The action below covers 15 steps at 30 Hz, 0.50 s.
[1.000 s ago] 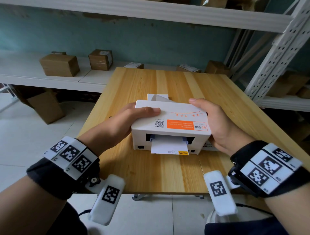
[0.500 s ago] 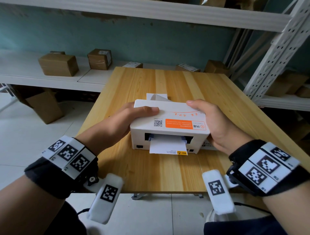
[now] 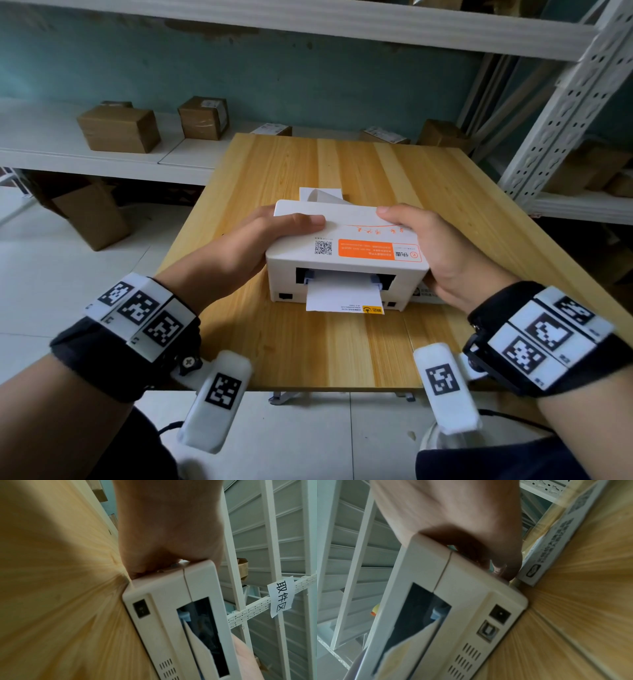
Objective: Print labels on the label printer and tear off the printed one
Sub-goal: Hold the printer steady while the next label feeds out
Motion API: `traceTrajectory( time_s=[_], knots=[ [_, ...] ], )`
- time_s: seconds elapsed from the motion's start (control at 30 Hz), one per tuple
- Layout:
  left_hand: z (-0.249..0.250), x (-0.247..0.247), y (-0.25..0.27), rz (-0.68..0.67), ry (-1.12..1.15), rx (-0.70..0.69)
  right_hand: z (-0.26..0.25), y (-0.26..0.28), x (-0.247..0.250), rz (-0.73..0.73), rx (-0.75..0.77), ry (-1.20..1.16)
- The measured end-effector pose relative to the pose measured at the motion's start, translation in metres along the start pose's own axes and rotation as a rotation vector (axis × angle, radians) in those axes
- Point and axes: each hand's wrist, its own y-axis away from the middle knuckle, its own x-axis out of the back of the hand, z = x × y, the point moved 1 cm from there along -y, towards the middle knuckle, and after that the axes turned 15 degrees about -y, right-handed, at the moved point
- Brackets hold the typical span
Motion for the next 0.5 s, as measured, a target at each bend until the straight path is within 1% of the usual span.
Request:
traceTrajectory(
  time_s=[0.33,0.5],
  knots=[
    [0.0016,-0.0006,0.001,-0.013,-0.015,0.002,-0.0006,-0.0003,0.0005,0.031,0.008,0.027],
    [0.0011,-0.0003,0.001,0.021,0.0,0.017,-0.0013,0.0001,-0.0004,0.038,0.034,0.027]
  ],
)
